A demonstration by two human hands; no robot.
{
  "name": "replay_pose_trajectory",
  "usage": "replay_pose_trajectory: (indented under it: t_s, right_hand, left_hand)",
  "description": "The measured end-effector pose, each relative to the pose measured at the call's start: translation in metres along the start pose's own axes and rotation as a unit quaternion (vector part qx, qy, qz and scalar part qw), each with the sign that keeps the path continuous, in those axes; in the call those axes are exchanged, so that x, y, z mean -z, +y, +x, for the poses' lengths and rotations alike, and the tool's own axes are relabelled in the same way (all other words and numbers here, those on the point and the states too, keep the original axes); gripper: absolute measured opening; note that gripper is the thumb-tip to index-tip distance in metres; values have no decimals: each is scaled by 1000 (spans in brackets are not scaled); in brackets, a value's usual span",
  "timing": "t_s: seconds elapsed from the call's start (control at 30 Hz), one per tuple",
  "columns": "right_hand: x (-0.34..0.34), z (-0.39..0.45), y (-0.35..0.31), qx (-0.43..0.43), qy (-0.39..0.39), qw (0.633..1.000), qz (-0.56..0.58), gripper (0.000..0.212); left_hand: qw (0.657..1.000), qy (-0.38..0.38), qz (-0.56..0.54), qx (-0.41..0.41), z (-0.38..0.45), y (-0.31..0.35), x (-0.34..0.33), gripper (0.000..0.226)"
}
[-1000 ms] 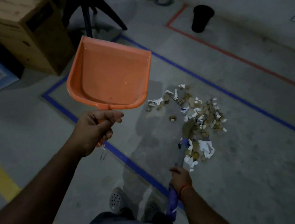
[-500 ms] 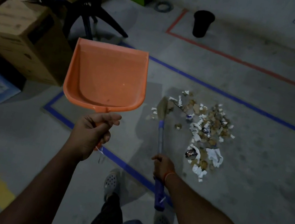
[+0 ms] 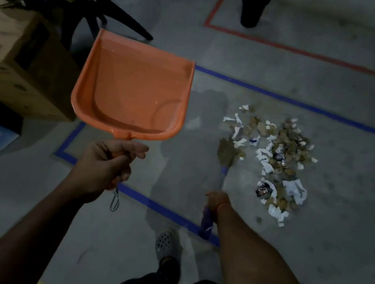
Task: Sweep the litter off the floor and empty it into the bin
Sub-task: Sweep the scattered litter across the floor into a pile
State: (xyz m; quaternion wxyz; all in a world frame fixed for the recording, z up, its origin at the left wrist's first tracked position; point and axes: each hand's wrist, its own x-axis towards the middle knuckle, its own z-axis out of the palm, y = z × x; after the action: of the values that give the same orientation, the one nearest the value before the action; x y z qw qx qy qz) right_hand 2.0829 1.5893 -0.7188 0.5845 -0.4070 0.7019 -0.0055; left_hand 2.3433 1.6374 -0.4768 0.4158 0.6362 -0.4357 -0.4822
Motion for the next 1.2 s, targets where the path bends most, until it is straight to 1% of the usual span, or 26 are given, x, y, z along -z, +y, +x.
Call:
replay_pose_trajectory:
  t_s: [0.13, 0.23, 0.27, 0.33, 0.4, 0.47, 0.57, 0.7, 0.87, 0.93, 1.07, 1.2]
  right_hand:
    - [26, -3, 21, -18, 52, 998, -8, 38]
    - [45, -11, 49, -14, 86, 996, -26, 35]
    - [52, -15, 60, -12, 100, 995, -16, 32]
    - [64, -23, 85, -9, 128, 991, 30, 27]
    - [76, -36, 114, -8, 142, 987, 76, 25]
    - [89, -54, 141, -14, 141, 984, 106, 29]
    - [110, -86, 172, 0, 139, 983, 122, 28]
    - [135, -129, 215, 17, 133, 982, 133, 25]
    - [154, -168, 270, 29, 133, 984, 118, 24]
    - [155, -180, 287, 18, 127, 984, 123, 23]
    - [141, -195, 309, -16, 120, 968, 222, 22]
    - [123, -198, 314, -18, 147, 949, 279, 21]
  left_hand:
    - [999, -31, -14, -6, 3, -3, -8, 38]
    - [999, -46, -11, -11, 1, -3, -20, 31]
    - [999, -51, -10, -15, -1, -1, -25, 29]
    - [998, -58, -18, -21, -8, 2, -39, 34]
    - [997, -68, -37, -23, -18, 8, -57, 33]
    - [995, -81, -54, -35, -30, 13, -74, 28]
    - [993, -96, -59, -46, -47, 15, -99, 26]
    - [992, -91, -74, -41, -67, 15, -135, 32]
    - [988, -112, -95, -39, -86, 6, -171, 36]
    - [987, -120, -100, -35, -95, 4, -183, 34]
    - [985, -138, -95, -36, -107, 5, -199, 31]
    - [987, -143, -65, -32, -112, 10, -204, 32]
